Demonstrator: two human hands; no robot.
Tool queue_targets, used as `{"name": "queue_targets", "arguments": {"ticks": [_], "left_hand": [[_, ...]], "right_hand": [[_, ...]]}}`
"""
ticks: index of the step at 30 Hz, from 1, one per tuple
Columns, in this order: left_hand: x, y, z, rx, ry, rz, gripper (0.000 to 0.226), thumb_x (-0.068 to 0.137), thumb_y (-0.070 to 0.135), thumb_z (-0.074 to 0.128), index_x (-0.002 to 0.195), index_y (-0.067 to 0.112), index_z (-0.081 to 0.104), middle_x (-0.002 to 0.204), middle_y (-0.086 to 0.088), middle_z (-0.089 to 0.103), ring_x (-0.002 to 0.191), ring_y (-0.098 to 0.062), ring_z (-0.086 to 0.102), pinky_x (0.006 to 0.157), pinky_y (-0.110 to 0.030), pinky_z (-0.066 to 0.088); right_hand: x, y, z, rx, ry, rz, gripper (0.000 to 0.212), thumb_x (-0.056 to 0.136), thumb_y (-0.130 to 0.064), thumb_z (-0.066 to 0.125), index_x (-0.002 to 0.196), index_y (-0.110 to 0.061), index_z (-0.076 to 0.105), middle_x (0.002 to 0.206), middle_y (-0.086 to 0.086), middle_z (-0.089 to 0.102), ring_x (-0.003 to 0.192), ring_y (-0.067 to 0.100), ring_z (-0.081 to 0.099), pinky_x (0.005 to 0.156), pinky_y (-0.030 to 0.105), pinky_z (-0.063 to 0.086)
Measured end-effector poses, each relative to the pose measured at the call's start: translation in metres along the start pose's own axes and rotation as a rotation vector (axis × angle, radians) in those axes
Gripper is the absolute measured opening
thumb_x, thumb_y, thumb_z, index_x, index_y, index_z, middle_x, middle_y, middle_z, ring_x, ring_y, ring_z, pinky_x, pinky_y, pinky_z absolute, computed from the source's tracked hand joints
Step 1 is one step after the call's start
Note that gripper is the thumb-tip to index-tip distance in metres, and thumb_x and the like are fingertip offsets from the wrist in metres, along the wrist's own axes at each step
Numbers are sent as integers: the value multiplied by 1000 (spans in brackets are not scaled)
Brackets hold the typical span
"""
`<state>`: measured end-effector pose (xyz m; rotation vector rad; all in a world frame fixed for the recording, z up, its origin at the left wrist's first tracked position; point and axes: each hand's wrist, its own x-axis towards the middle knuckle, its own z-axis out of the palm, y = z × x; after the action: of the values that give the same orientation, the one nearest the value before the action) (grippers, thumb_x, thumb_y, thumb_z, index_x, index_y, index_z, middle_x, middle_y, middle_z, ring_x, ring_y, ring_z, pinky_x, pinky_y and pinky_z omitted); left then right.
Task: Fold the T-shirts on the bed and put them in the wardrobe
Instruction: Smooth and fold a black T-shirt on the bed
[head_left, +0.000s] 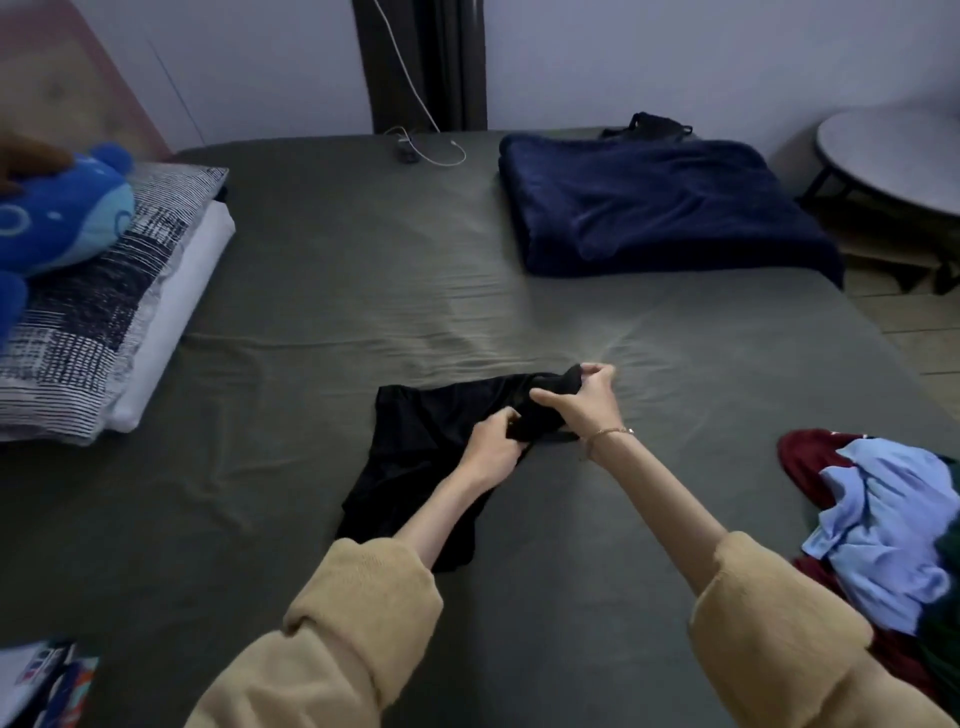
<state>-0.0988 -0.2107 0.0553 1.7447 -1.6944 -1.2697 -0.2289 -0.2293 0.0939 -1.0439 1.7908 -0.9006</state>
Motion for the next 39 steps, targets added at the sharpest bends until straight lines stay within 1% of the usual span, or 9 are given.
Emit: {"name": "queue_targets", "arguments": {"ticks": [4,9,14,22,24,27,31,34,39], "left_hand": [[-6,24,-35,-55,146,42,16,87,5,57,103,8,56,105,-10,66,99,-21,60,76,-24,42],[-34,32,-78,266,423,110,16,82,2,54,90,16,52,82,-7,65,79,-27,63,65,-33,47],[-74,36,-115,459,670,42,15,83,5,53,96,11,59,98,-9,64,92,-31,61,69,-33,42],[-126,36,-169,334,928,-91,19,82,2,50,94,9,63,99,-14,65,95,-34,62,74,-34,45],[-134,37,-180,175,880,-78,16,84,3,55,94,8,68,98,-15,68,96,-31,63,71,-28,40],[-128,34,-194,-59,592,-52,13,89,1,57,85,4,69,88,-13,68,95,-24,60,68,-28,38],[-149,28,-199,-250,429,43,13,90,8,58,84,1,68,78,-10,65,83,-15,56,66,-23,41],[-170,22,-203,-95,307,174,18,81,17,74,71,14,60,69,6,61,63,2,57,61,-10,40],[-177,-1,-220,478,402,131,13,81,7,64,84,15,55,89,-8,65,89,-26,63,70,-27,41]], "right_hand": [[-21,-36,-19,120,34,-173,61,70,-14,79,114,-25,40,93,4,53,93,24,54,89,40,48],[-56,-80,-44,122,162,-392,11,73,-11,76,78,-15,66,79,-4,63,76,7,58,76,18,45],[-90,-120,-61,212,249,-612,9,74,-12,76,73,-15,68,70,-10,64,63,-11,56,68,6,40],[-123,-146,-86,310,368,-652,4,79,-12,72,78,-9,68,74,-5,65,61,-13,56,65,2,39],[-131,-149,-87,286,397,-623,7,79,-18,73,80,-14,68,76,-6,64,66,-7,56,67,7,41],[-133,-151,-89,270,441,-461,21,77,-28,75,93,-18,66,84,-7,60,79,4,55,75,20,39],[-140,-151,-89,335,446,-347,34,75,-26,77,104,-13,63,91,-3,57,89,10,56,82,22,39],[-145,-147,-88,370,490,-274,35,74,-24,78,103,-12,63,99,2,62,96,16,60,90,28,42],[-157,-139,-82,375,563,-270,34,73,-20,79,101,-9,63,91,1,59,90,15,58,88,25,41]]}}
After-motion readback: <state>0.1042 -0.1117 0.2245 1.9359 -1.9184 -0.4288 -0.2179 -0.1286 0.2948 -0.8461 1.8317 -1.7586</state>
